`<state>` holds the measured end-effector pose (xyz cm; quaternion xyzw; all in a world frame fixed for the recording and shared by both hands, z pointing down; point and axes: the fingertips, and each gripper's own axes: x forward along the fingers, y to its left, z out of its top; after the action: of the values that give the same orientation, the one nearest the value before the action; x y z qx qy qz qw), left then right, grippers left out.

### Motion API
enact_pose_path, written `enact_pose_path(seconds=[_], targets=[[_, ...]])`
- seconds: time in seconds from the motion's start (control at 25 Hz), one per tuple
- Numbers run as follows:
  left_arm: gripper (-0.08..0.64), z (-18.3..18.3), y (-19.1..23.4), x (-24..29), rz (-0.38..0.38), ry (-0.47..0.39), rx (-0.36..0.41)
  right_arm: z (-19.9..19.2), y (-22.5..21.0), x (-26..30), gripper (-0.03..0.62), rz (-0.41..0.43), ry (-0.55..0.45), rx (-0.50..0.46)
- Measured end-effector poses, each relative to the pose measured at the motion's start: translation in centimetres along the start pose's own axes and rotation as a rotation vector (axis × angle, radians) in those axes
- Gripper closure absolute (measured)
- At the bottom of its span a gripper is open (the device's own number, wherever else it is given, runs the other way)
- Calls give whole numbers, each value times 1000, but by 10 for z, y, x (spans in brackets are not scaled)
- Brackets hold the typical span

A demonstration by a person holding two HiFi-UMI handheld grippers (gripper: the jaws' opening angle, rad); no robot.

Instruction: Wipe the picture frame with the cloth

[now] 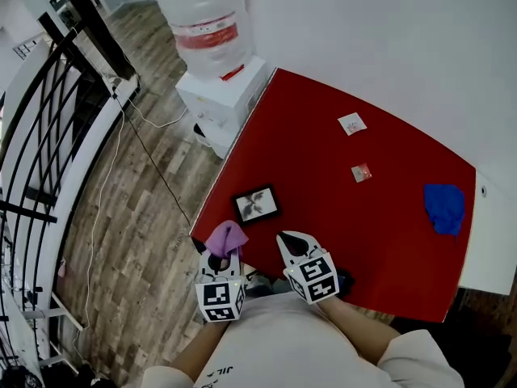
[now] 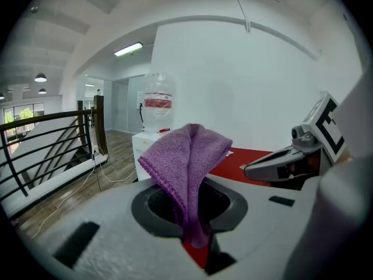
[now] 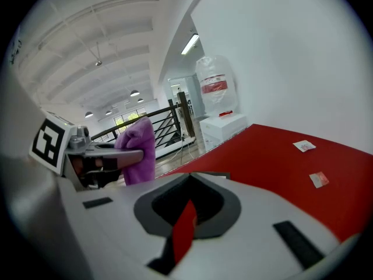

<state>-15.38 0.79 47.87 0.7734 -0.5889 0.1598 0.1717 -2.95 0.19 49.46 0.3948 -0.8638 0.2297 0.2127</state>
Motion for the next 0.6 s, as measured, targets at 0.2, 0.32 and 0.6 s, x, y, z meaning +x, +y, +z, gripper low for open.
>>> enact_pose_path(seconds=[0.2,0.32,0.6], targets=[[497,-3,-3,1,-12,10,-41,-4,1,1,589,1,20,8],[497,-3,-9,2,-30,13,-36,-4,1,2,589,2,17,6],[497,-2,-14,1,-47,16,-17,-4,5,4,589,5,15,-3]])
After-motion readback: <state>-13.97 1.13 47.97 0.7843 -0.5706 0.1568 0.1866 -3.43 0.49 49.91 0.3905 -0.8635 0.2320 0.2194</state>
